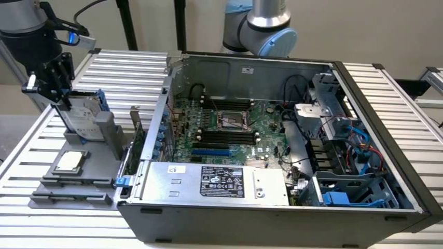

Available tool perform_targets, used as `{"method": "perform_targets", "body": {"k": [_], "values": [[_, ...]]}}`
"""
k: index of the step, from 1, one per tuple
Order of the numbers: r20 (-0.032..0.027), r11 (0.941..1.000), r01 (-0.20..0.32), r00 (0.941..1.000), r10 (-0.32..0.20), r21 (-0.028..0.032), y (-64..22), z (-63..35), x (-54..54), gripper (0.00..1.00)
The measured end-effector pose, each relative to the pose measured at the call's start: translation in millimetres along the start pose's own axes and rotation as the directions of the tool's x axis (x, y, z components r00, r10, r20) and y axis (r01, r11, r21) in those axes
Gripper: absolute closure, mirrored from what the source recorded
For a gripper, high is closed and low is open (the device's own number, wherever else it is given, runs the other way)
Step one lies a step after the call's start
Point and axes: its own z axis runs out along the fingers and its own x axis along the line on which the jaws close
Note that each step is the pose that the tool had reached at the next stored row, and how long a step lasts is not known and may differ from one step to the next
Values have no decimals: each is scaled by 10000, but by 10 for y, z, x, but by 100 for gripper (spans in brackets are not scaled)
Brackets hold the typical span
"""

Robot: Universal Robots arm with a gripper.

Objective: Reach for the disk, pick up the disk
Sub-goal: 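Pick up the disk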

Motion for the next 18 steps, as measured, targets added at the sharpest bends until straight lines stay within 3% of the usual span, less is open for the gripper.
{"method": "perform_targets", "body": {"k": [18], "values": [[4,10000,-11,10000,11,0,0,0,22,67]]}}
